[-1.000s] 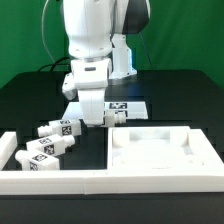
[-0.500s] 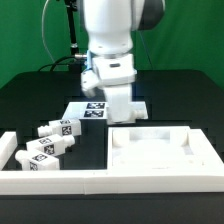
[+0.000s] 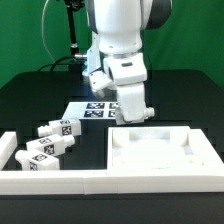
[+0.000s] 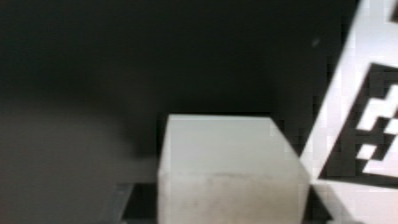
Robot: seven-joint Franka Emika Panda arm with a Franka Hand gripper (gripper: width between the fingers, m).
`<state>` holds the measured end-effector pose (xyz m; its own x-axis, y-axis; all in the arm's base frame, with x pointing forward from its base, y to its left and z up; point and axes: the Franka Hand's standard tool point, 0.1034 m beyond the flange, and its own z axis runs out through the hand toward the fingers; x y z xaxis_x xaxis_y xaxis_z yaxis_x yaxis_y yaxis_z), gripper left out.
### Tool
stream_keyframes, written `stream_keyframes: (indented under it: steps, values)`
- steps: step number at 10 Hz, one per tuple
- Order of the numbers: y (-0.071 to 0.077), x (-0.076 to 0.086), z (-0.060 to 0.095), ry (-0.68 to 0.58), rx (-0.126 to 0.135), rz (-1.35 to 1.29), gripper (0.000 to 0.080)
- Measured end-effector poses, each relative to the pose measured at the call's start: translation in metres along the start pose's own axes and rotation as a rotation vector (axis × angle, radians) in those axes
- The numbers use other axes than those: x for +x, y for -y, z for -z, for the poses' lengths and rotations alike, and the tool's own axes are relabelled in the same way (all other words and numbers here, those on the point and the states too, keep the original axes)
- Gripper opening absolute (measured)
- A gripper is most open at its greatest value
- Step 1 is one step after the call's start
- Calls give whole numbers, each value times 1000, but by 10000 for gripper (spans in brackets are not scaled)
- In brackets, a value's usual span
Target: Assemble one leg
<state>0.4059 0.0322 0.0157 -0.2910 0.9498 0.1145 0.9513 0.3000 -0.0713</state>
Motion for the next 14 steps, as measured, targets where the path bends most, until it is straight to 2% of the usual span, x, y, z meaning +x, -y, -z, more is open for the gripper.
stream_keyframes:
  steps: [1, 2, 3, 6, 8, 9, 10, 11, 14]
  values:
    - [4, 13, -1, -19, 19, 99, 282]
    - [-1, 23, -1, -29, 21, 151, 282]
    - [-1, 25, -1, -27, -9, 150, 282]
    - [2, 23, -4, -31, 0, 134, 284]
    - [4, 27, -12, -53, -6, 301, 284]
    - [0, 32, -13, -68, -18, 394, 284]
    - [-4, 42, -13, -72, -51, 432, 284]
    - [-5, 45, -14, -74, -86, 438, 284]
    - [-5, 42, -14, -73, -82, 416, 284]
